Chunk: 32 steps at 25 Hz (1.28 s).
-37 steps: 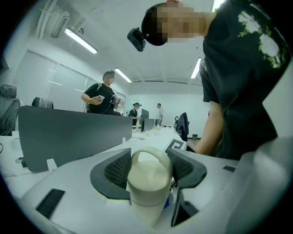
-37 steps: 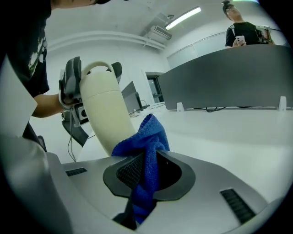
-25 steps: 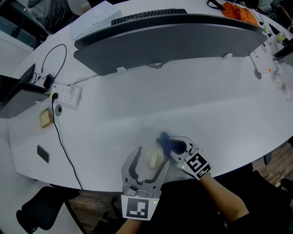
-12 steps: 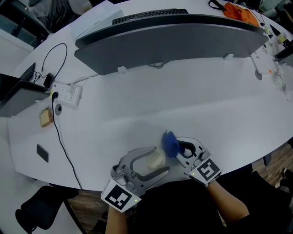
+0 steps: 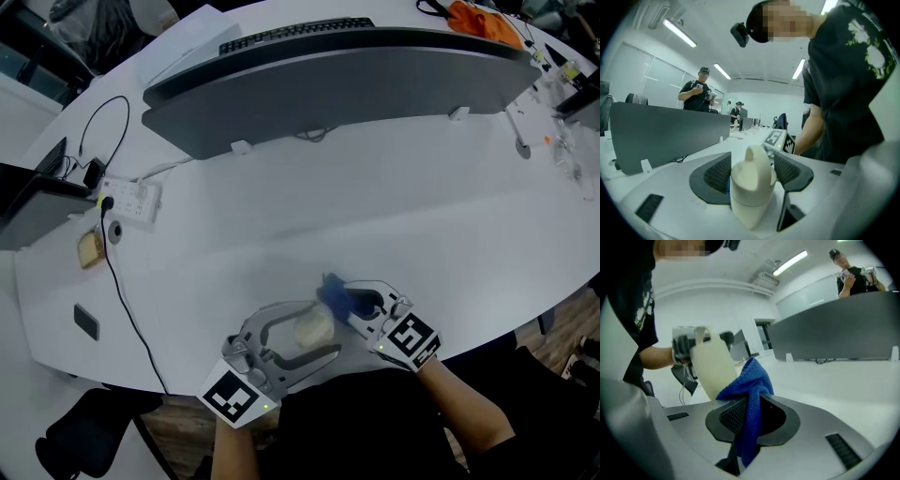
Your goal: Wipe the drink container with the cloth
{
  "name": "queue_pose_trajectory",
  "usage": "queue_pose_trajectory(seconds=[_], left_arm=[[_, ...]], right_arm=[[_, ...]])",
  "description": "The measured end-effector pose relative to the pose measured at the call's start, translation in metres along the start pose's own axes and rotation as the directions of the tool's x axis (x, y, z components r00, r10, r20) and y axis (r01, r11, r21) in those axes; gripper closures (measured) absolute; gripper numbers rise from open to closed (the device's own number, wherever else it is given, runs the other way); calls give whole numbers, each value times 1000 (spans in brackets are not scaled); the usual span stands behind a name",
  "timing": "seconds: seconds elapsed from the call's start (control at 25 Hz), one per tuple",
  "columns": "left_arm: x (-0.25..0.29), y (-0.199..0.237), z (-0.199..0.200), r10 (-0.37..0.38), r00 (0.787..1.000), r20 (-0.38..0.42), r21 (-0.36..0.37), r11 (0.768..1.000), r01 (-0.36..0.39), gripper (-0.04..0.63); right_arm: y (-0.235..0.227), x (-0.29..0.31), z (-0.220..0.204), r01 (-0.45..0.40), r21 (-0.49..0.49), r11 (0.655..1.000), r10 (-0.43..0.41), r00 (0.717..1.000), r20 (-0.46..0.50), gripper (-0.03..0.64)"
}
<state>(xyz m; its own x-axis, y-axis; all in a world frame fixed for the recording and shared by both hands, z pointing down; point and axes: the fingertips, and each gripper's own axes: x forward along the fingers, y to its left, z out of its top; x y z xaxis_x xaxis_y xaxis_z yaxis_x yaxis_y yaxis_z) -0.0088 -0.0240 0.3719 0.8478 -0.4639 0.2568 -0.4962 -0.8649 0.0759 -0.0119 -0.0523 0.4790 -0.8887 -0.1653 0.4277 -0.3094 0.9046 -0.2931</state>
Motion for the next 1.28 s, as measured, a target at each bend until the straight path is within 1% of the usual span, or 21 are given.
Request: queue_pose_trajectory(seconds=[0.12,0.24,0.32,0.36,0.4,0.44,0.52,0.56,0.64,0.68,0.72,0.76,0.8,0.84,0.92,1.0,1.04,1.08,1.16,1.24,1.28], left_arm=[[0,0,1,7,1000,6,-8,1000,-7,316],[1,0,0,29,999,-16,-4,1000,-29,316],[-3,2,-2,110,992,-66,13,994,-109,316],[-8,6,-2,185,979,-88,24,983,-184,303],[-13,9,0,274,957,-97,26,962,-273,286],[-18,11,3,359,929,-93,6,933,-361,279],[-19,11,4,483,871,-90,-70,869,-489,279],[-15,11,1,523,846,-103,-92,842,-531,279],[-8,15,-6,586,797,-142,-91,795,-600,281],[-5,19,-8,612,776,-152,-84,775,-627,281],[-4,21,-7,626,766,-150,-76,765,-640,282],[-2,22,-5,625,768,-139,-60,769,-636,291],[0,21,-3,610,783,-125,-36,786,-618,313],[3,19,-1,581,807,-107,-8,811,-585,312],[7,15,2,478,876,-62,38,878,-477,311],[10,8,3,315,948,-32,80,947,-312,312],[11,5,2,236,971,-27,94,968,-233,311],[10,3,1,179,984,-22,96,980,-176,311],[9,4,-1,133,991,-19,74,989,-131,311],[8,5,0,131,991,-7,57,990,-131,311],[9,4,0,132,991,0,49,990,-132,311]], right_arm=[[-8,14,-29,-11,-17,1000,9,993,-120,574],[-10,17,-35,-12,-22,1000,9,989,-148,574],[-10,16,-34,5,-27,1000,-9,990,-144,574],[-10,17,-34,13,-27,1000,-17,990,-139,574],[-10,17,-33,18,-26,999,-22,991,-135,574],[-10,17,-33,23,-25,999,-26,991,-131,574],[-11,15,-34,35,-25,999,-38,991,-126,574],[-11,15,-34,41,-26,999,-43,991,-125,574],[-11,15,-34,47,-27,999,-51,991,-124,574],[-11,16,-34,48,-29,998,-51,991,-124,574],[-11,16,-34,49,-32,998,-52,991,-124,574],[-10,16,-33,52,-35,998,-55,991,-124,574],[-10,14,-32,57,-37,998,-61,990,-124,574],[-9,12,-30,65,-39,997,-69,991,-118,574],[-9,1,-17,90,-28,996,-92,993,-80,572],[-6,-15,10,111,3,994,-111,994,12,572],[-2,-24,27,108,10,994,-108,991,78,572],[4,-31,45,95,-6,995,-93,985,143,572],[22,-41,71,58,-117,991,-31,975,219,572],[30,-41,71,43,-226,973,6,977,211,572],[28,-38,64,45,-218,975,0,979,202,574]])
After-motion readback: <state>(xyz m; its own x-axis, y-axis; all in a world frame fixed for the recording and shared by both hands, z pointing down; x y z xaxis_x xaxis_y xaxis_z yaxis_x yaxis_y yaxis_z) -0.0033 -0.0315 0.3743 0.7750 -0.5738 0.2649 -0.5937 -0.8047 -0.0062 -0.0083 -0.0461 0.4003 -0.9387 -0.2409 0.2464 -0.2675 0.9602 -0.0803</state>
